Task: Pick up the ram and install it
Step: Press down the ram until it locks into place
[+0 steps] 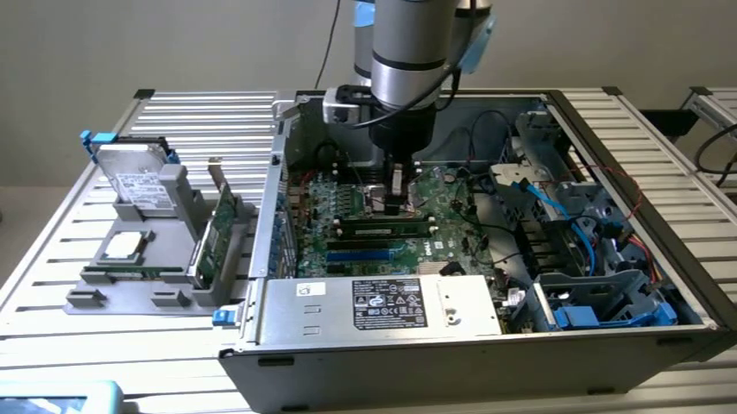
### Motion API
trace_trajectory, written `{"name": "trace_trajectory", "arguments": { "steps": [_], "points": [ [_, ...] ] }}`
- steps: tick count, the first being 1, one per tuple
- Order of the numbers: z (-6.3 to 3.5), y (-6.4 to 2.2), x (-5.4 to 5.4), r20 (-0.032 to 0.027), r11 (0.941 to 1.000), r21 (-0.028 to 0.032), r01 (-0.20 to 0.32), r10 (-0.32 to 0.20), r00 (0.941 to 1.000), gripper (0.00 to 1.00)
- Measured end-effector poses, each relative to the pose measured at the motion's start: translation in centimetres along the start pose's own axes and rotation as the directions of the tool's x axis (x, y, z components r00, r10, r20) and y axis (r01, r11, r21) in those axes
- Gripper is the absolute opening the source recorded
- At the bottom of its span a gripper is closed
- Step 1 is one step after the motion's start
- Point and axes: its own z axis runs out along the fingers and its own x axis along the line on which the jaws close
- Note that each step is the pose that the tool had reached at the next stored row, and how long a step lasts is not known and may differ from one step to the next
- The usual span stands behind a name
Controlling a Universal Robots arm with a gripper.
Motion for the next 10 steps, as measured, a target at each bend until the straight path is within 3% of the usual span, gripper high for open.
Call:
{"name": "trace_trajectory", "arguments": {
  "steps": [5, 10],
  "points": [
    [0.01, 0.0, 0.0, 0.0003, 0.997, -0.0043, -0.077, 0.077, 0.997, 0.11],
    [0.0, 0.0, 0.0, 0.0, 0.9884, -0.0085, -0.152, 0.152, 0.9884, 0.11]
  ]
}}
